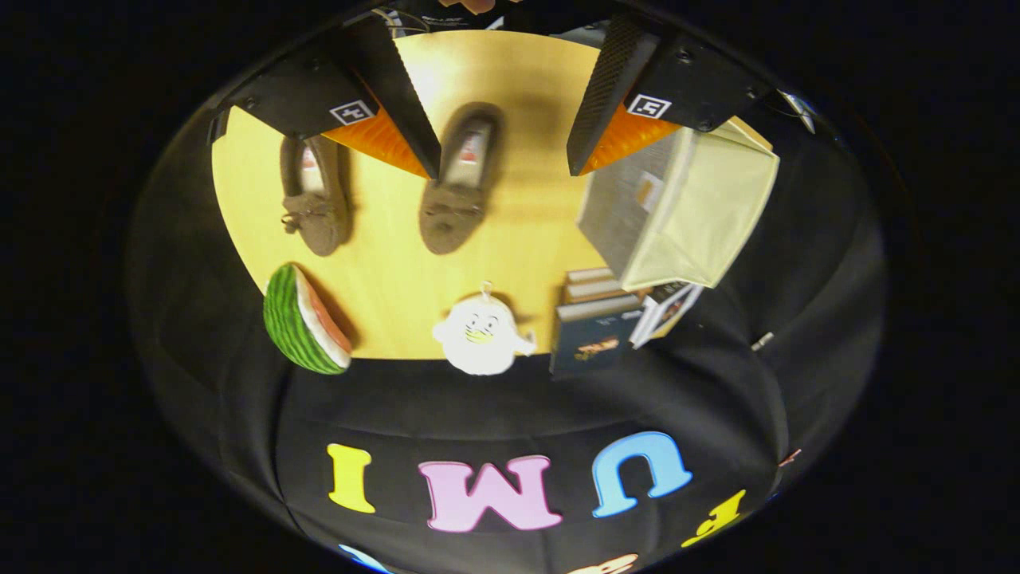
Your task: Open the storage box then place both shoes into the box .Put the left shoe in first, then the right shoe, with the right side of both shoes facing outward in a uniform manner.
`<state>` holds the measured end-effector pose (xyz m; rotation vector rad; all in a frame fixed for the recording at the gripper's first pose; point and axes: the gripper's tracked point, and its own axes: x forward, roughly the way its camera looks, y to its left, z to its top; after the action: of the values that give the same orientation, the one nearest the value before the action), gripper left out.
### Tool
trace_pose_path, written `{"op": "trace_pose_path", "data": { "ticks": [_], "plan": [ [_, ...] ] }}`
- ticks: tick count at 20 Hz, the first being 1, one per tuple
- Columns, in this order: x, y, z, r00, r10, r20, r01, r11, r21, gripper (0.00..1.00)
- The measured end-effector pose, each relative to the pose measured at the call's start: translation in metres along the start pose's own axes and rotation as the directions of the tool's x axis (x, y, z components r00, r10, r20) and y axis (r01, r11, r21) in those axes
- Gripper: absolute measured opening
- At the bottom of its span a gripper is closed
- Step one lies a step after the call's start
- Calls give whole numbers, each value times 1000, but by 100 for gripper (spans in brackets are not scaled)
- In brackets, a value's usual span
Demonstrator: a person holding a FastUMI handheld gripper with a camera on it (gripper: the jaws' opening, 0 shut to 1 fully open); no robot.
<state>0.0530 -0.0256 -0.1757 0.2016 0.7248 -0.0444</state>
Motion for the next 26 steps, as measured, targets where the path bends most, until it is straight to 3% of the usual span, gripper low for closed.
{"op": "trace_pose_path", "data": {
  "ticks": [3,15,17,19,20,26],
  "plan": [
    [23,-37,-37,995,-37,-93,35,999,-23,98],
    [137,-64,-41,976,11,-218,8,997,83,97],
    [143,-56,-39,967,27,-252,-4,996,90,82],
    [144,-52,-44,961,35,-276,-13,997,80,44],
    [143,-52,-43,959,34,-282,-11,997,82,31],
    [140,-50,-44,947,93,-309,-56,990,127,5]
  ]
}}
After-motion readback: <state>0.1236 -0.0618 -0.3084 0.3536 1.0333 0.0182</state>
